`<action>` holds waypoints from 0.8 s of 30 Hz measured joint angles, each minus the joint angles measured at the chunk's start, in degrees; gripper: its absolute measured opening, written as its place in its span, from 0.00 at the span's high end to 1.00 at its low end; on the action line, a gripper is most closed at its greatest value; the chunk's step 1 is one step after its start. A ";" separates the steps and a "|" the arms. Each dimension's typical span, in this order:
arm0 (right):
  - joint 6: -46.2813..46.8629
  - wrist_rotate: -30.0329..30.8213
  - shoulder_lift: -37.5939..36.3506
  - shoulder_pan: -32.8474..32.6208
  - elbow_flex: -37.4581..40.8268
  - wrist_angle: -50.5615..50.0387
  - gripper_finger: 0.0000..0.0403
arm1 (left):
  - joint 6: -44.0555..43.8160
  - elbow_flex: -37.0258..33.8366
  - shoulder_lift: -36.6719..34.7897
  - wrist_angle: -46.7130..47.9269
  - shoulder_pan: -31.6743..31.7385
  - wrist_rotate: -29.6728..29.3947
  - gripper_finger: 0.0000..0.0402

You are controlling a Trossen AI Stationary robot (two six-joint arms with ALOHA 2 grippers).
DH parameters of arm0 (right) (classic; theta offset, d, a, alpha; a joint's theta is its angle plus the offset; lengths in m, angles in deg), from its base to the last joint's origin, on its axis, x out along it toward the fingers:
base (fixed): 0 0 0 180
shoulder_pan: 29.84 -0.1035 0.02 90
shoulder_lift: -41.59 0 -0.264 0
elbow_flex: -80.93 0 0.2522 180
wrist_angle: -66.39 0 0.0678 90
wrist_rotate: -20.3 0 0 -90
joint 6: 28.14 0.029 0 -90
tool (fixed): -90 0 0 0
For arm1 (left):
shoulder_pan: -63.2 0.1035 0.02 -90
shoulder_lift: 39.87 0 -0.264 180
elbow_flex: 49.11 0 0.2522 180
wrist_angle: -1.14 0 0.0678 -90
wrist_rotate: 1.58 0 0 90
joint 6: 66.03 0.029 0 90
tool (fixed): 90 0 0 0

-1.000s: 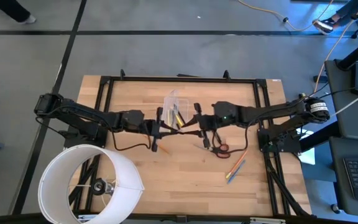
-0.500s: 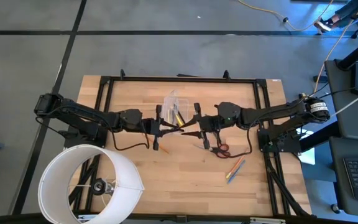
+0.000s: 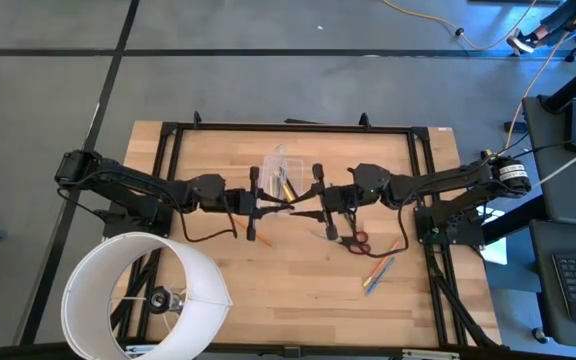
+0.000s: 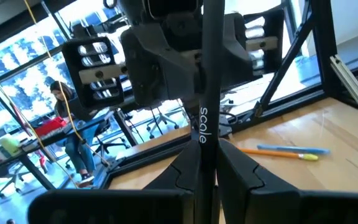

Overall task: Pick & place school supplies into a supply box
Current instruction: Put the black pen into the transparent supply box

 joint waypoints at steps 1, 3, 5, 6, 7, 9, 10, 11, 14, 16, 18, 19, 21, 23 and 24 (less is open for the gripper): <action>0.01 0.71 0.46 0.00 0.00 0.65 0.70 | -0.04 0.00 0.00 -0.13 0.00 -0.11 0.93; -0.08 1.82 1.95 -0.02 0.00 2.05 0.70 | -0.09 0.00 0.00 -0.17 0.02 -0.24 0.93; -0.21 2.24 3.04 0.10 0.00 2.12 0.70 | -0.13 -0.02 0.02 -0.08 0.00 -0.22 0.93; -0.21 2.25 3.30 0.27 0.00 2.24 0.70 | -0.13 -0.02 0.02 -0.13 0.00 -0.22 0.93; -0.21 2.17 3.34 0.43 0.02 2.39 0.70 | -0.15 -0.02 0.02 -0.32 0.00 -0.24 0.93; -0.19 2.14 3.34 0.50 0.02 2.77 0.70 | -0.40 0.00 0.02 -0.56 0.04 -0.40 0.93; -0.12 2.13 3.34 0.50 0.01 2.75 0.70 | -0.55 0.00 0.02 -0.50 0.03 -0.37 0.93; -0.05 2.10 3.34 0.48 0.02 2.77 0.70 | -0.55 -0.02 0.02 -0.46 0.02 -0.35 0.93; -0.02 2.60 3.34 0.48 0.02 2.90 0.70 | -0.34 -0.02 0.02 -0.54 0.02 -0.39 0.93; 0.00 2.70 3.34 0.48 0.02 2.90 0.71 | -0.22 0.00 0.02 -0.50 0.04 -0.38 0.93; -0.01 2.81 3.34 0.48 0.02 2.96 0.74 | -0.12 0.00 0.02 -0.50 0.03 -0.32 0.93; -0.02 2.90 3.34 0.48 0.02 2.97 0.76 | -0.09 -0.01 0.02 -0.48 0.02 -0.29 0.93; -0.03 3.10 3.34 0.50 0.02 3.01 0.82 | -0.10 0.00 0.02 -0.46 0.02 -0.17 0.93; -0.49 3.36 3.34 0.51 0.02 3.10 0.88 | -0.46 -0.02 0.02 -0.43 0.00 -0.09 0.93; -0.74 3.36 3.34 0.52 0.02 3.10 0.90 | -0.50 0.00 0.02 -0.43 0.00 -0.11 0.93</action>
